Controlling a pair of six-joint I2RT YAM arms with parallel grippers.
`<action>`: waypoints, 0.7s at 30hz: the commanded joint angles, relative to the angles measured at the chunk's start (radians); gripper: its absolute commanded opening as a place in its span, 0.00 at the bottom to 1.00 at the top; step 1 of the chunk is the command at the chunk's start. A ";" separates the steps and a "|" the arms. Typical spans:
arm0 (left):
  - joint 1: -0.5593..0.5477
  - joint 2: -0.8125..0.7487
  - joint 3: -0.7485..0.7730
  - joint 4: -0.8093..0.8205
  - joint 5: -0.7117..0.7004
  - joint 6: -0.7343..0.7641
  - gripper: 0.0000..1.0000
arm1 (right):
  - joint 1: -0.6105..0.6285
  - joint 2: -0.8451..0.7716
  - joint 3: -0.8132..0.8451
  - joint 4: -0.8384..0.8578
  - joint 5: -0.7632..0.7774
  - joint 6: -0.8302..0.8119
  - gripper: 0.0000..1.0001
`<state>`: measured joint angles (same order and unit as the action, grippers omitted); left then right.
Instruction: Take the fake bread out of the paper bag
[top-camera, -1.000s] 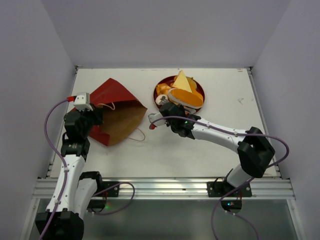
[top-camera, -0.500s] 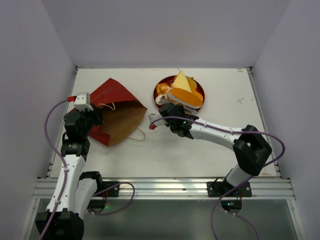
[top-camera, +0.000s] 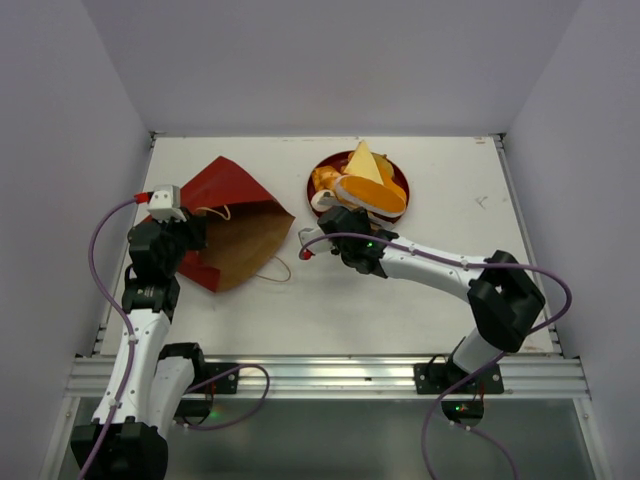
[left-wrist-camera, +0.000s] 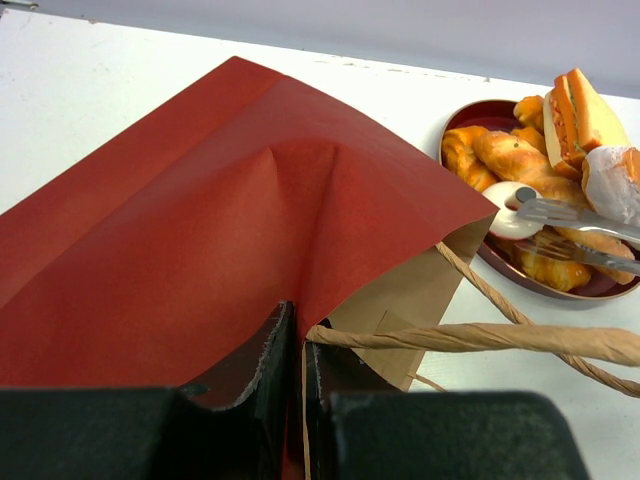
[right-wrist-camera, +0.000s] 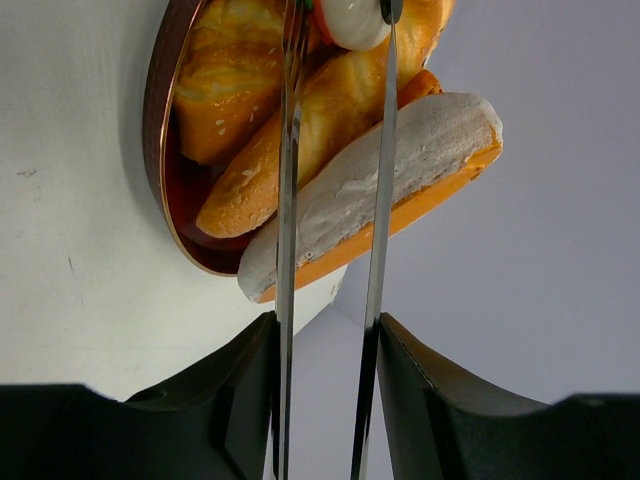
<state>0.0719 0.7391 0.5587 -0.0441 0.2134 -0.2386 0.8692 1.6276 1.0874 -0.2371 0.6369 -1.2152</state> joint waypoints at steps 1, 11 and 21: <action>0.006 -0.003 0.000 0.007 0.017 0.025 0.13 | 0.002 -0.052 0.000 -0.048 0.004 0.013 0.46; 0.006 -0.003 0.000 0.007 0.018 0.025 0.13 | 0.017 -0.078 -0.001 -0.090 -0.013 0.020 0.50; 0.006 -0.003 0.000 0.007 0.018 0.025 0.13 | 0.031 -0.106 0.006 -0.139 -0.029 0.039 0.50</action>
<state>0.0719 0.7391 0.5587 -0.0441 0.2146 -0.2386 0.8921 1.5742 1.0874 -0.3420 0.6071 -1.1885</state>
